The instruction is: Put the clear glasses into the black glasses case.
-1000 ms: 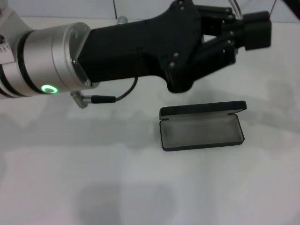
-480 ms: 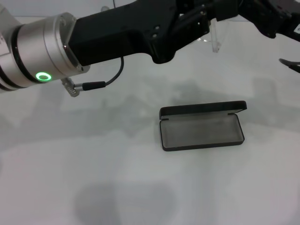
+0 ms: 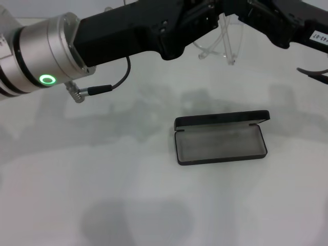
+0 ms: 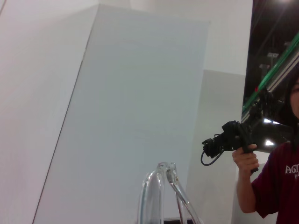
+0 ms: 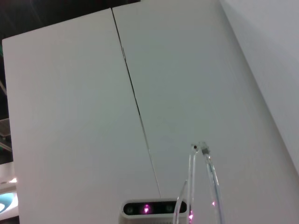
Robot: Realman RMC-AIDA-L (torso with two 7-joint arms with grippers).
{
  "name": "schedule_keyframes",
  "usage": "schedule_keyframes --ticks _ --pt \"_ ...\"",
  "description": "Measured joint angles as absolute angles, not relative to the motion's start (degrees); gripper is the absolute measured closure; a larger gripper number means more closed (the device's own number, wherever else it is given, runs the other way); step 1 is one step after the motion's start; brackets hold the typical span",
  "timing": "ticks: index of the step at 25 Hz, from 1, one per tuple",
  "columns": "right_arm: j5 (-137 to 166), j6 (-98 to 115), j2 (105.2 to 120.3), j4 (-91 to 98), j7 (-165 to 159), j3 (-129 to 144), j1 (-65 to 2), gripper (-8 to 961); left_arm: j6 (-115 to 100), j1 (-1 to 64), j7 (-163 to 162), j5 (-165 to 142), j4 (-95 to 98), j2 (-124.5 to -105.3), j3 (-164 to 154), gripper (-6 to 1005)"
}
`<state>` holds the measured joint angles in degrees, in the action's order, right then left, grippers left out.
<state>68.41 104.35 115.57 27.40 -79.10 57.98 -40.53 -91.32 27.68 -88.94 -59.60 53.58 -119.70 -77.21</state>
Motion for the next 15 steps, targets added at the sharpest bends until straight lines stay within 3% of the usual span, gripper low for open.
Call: schedule_keyframes --ticks 15 --pt "68.73 103.86 115.63 27.43 -79.27 59.35 -40.7 840 -91.5 27.84 -89.2 -59.61 53.12 -119.7 -77.29 922"
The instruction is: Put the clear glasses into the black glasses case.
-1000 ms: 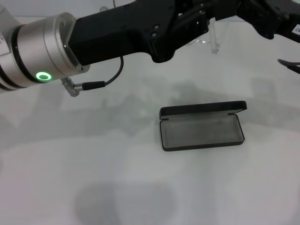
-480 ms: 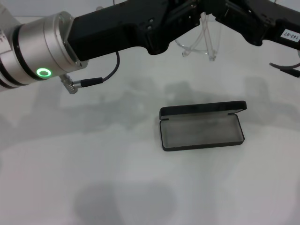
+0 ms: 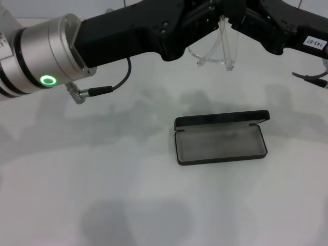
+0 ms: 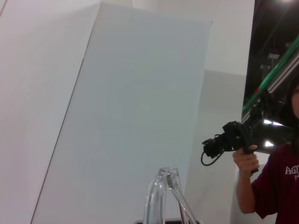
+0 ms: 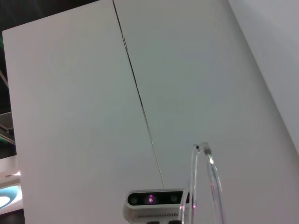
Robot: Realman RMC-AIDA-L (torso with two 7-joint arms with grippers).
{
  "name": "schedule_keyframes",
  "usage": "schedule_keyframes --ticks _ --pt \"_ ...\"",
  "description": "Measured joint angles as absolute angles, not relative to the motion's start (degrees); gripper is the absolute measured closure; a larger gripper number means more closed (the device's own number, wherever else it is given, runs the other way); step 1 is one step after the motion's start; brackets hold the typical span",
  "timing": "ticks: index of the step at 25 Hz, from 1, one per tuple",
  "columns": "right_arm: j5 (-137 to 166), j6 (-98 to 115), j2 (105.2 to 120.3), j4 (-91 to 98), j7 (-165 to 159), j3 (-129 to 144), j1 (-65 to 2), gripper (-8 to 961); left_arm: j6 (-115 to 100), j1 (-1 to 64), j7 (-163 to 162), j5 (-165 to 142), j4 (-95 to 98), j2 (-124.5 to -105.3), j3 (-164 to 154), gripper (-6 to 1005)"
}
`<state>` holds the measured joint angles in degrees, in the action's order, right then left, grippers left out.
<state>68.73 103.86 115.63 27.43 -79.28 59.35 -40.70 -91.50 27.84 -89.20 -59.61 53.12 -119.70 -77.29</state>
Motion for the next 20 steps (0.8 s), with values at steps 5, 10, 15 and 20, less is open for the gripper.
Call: schedule_keyframes --ticks 5,10,15,20 --pt "68.3 103.86 115.66 27.41 -79.26 58.95 -40.27 840 -92.3 27.57 -89.13 -59.6 53.1 -119.69 -77.4 922" --pt "68.05 103.86 115.66 27.23 -79.24 58.85 -40.24 840 -94.71 27.72 -89.08 -59.59 53.11 -119.45 -77.28 922" --pt "68.02 103.98 115.66 27.18 -79.2 58.84 -40.25 840 -95.38 27.49 -89.12 -59.34 53.14 -119.44 -76.96 922" --pt "68.11 104.07 115.66 27.39 -79.19 59.22 -40.06 839 -95.09 27.06 -89.12 -59.04 53.02 -119.72 -75.13 921"
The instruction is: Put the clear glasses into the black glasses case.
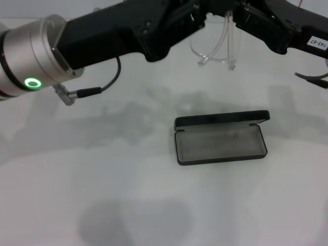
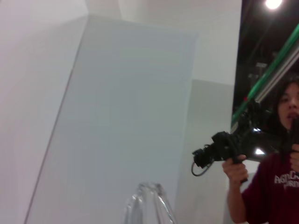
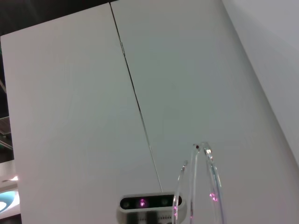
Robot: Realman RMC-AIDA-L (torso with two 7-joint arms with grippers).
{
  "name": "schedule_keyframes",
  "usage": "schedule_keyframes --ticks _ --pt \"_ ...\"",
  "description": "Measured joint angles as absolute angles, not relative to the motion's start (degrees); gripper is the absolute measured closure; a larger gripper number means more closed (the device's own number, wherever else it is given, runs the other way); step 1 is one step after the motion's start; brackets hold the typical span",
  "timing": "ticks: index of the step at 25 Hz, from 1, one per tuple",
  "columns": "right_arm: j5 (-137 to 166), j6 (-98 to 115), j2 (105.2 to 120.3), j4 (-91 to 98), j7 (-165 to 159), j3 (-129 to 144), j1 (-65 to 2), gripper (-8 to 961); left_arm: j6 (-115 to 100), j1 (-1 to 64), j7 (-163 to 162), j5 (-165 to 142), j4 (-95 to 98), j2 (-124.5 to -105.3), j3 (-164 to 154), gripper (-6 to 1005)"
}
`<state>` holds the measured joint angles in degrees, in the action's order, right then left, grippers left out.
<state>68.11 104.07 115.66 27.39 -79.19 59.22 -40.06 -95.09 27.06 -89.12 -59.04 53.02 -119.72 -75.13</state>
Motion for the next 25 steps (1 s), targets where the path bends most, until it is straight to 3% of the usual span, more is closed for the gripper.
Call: schedule_keyframes --ticks 25 --pt "68.39 103.99 115.52 27.42 -79.04 58.89 -39.9 840 -97.3 27.52 -88.54 -58.36 52.01 -119.51 -73.55 918"
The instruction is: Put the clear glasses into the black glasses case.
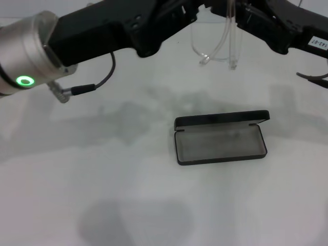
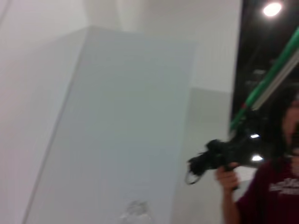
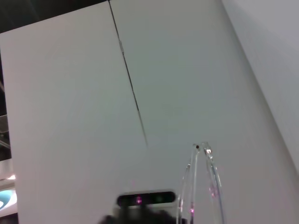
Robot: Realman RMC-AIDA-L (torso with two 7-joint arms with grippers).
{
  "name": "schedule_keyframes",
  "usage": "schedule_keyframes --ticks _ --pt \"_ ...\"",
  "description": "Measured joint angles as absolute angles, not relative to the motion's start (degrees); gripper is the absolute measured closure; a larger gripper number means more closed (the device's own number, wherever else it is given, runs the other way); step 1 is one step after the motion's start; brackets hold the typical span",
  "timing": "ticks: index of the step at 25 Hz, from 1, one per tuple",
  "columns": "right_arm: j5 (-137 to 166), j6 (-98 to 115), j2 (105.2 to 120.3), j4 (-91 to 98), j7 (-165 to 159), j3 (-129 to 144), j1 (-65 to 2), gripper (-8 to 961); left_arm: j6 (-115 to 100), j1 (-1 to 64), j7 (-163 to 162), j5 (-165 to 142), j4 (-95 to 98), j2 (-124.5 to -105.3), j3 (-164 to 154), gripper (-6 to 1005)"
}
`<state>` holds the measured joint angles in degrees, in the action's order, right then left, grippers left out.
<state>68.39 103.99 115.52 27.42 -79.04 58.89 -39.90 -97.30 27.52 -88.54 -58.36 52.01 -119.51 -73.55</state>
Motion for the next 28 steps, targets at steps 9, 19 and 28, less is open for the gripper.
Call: schedule_keyframes --ticks 9,19,28 --pt "68.28 103.98 113.97 36.92 -83.14 55.07 -35.76 840 -109.55 23.98 -90.29 -58.03 52.31 -116.62 -67.79 917" --pt "92.56 103.14 111.2 74.41 -114.65 55.45 -34.7 840 -111.02 15.99 -89.14 -66.78 51.65 -111.16 -60.08 916" --pt "124.39 108.3 113.98 89.5 -137.84 67.14 -47.84 839 -111.01 12.23 -89.97 -73.35 51.14 -111.86 -46.91 915"
